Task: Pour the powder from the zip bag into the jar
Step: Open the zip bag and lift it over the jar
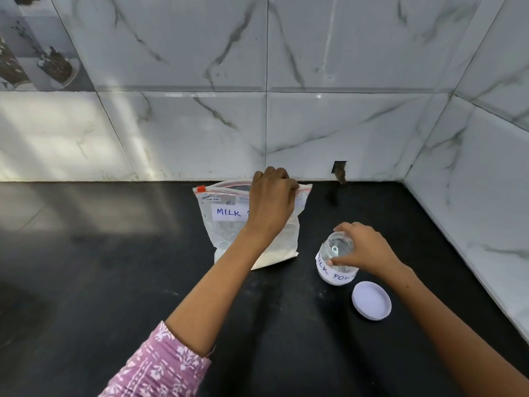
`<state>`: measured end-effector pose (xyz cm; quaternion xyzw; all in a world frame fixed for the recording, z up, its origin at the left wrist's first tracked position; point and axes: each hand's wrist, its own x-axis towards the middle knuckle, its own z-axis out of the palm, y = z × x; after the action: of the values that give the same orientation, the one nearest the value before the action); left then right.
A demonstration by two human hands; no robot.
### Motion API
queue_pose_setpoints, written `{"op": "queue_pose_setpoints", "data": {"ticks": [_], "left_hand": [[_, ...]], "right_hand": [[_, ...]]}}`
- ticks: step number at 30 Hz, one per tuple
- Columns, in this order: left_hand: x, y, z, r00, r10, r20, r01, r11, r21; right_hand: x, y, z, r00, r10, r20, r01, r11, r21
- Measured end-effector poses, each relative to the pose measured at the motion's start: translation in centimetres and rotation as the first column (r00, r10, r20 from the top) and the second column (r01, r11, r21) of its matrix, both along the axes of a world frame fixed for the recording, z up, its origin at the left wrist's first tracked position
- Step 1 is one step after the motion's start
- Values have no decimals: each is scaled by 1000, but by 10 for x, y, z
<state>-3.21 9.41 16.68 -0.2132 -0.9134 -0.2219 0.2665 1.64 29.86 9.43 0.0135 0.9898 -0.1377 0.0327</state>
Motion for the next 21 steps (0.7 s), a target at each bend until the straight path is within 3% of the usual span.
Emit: {"op": "queue_pose_setpoints", "data": {"ticks": [11,16,21], "left_hand": [[-5,-16,4,998,29,54,-33,996,78],[-5,-17,4,998,19,57,-25,995,96],[-8,-11,6,998,-4,68,-2,996,90]], "right_hand": [[13,-128,-9,939,332,-91,-343,923,-174],[13,-145,-22,947,290,-136,-314,923,-223],[23,-118,-31,980,113,-165,-170,904,-392]]}}
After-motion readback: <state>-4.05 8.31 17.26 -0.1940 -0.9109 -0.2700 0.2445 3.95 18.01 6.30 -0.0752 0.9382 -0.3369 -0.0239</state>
